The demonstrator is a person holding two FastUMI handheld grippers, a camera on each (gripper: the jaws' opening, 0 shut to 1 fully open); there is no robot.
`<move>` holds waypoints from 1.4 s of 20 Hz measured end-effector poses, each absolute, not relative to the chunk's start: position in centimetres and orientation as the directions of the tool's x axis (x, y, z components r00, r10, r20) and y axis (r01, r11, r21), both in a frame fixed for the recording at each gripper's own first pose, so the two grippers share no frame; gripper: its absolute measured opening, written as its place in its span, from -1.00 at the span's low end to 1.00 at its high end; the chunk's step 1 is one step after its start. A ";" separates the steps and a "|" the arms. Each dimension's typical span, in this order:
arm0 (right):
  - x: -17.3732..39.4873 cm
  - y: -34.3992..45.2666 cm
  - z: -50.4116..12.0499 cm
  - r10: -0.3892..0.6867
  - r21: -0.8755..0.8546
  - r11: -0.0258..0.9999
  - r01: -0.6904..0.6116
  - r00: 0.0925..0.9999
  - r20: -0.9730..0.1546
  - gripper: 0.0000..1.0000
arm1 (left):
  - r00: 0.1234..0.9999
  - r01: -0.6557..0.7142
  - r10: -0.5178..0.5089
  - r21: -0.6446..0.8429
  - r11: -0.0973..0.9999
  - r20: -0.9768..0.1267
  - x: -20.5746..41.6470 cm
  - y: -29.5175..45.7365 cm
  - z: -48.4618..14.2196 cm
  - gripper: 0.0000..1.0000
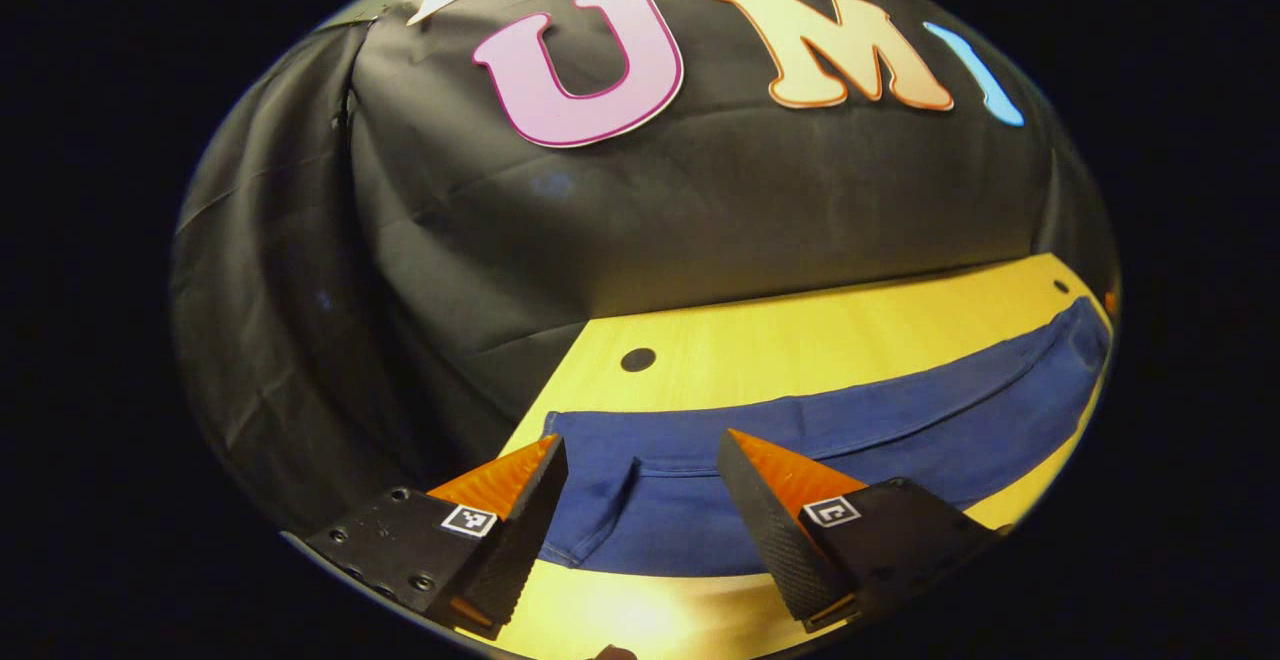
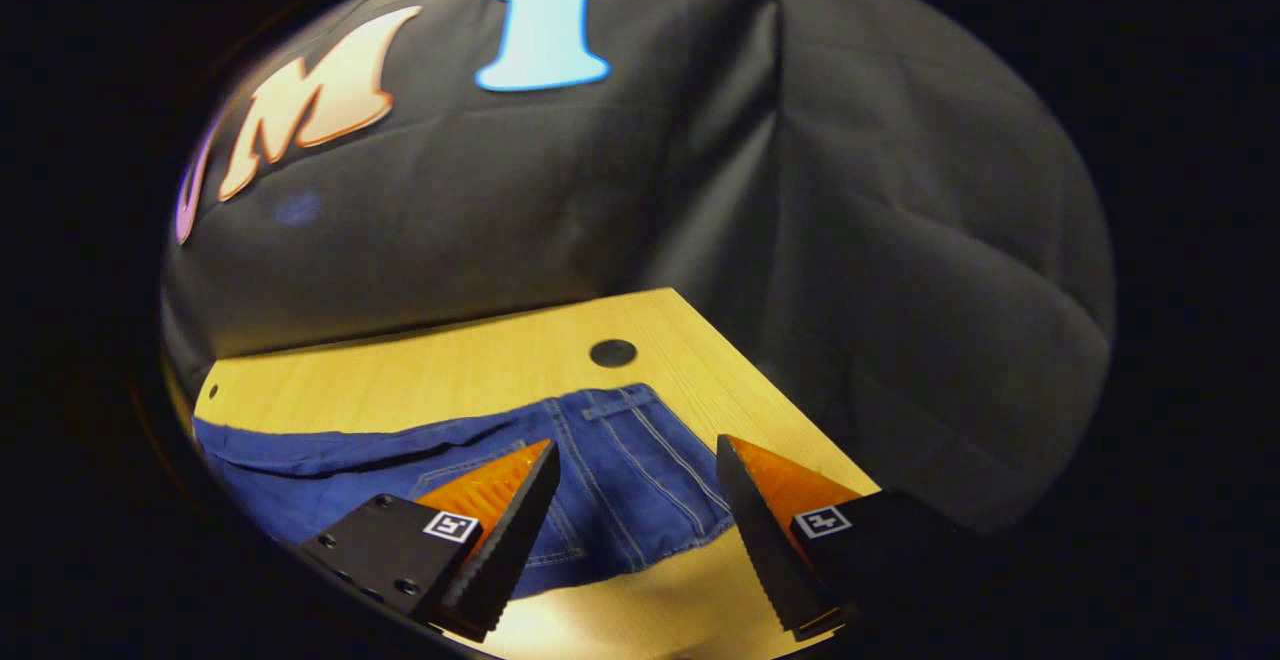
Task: Grasp the waist and the cuffs of the jeans and fold them to make the two legs overlap; first hold the waist and fold one-third of the jeans toward the cuffs, then hold the cuffs and fold the remaining one-third in the same direction to finish folding.
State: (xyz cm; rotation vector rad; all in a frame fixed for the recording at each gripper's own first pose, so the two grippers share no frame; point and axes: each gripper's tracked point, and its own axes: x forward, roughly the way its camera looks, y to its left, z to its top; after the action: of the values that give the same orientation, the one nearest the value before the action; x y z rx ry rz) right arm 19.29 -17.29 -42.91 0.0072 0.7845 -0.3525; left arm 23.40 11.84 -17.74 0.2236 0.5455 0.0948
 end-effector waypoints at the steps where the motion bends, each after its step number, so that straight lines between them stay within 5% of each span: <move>1: 18.8 -18.2 -43.7 -0.324 -0.113 0.930 0.351 0.630 -0.706 0.96 | 0.857 -0.033 0.144 0.225 0.974 -0.495 23.5 11.9 -16.4 0.89; 11: 15.2 -19.2 -50.0 -0.306 -0.040 0.852 0.521 0.436 -0.846 0.97 | 0.860 -0.004 0.129 0.247 0.969 -0.494 23.4 11.0 -14.5 0.89; 12: 15.0 -18.5 -49.7 -0.281 -0.012 0.856 0.516 0.447 -0.849 0.83 | 0.859 -0.005 0.129 0.243 0.970 -0.496 23.3 11.0 -14.5 0.89; 16: 16.1 -18.5 -49.7 -0.224 0.026 0.892 0.451 0.492 -0.841 -0.46 | 0.854 -0.005 0.122 0.227 0.974 -0.505 23.6 10.6 -14.7 0.90; 18: 15.9 -18.4 -49.6 -0.212 0.049 0.887 0.460 0.498 -0.841 -0.69 | 0.852 0.003 0.114 0.222 0.975 -0.512 23.6 9.6 -15.0 0.89; 20: 16.2 -19.3 -49.3 -0.232 0.047 0.878 0.476 0.509 -0.829 -0.87 | 0.849 0.009 0.116 0.235 0.972 -0.515 23.8 9.3 -15.0 0.89; 28: 16.4 -18.2 -49.0 -0.305 0.008 0.849 0.528 0.502 -0.809 -0.87 | 0.838 0.029 0.091 0.210 0.977 -0.538 24.1 7.8 -15.7 0.89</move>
State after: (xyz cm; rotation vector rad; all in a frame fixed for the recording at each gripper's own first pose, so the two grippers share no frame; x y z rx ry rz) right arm 16.43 -18.19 -48.96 0.2696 0.9153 -0.5104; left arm 24.07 7.84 -15.69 0.2137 0.5776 0.0329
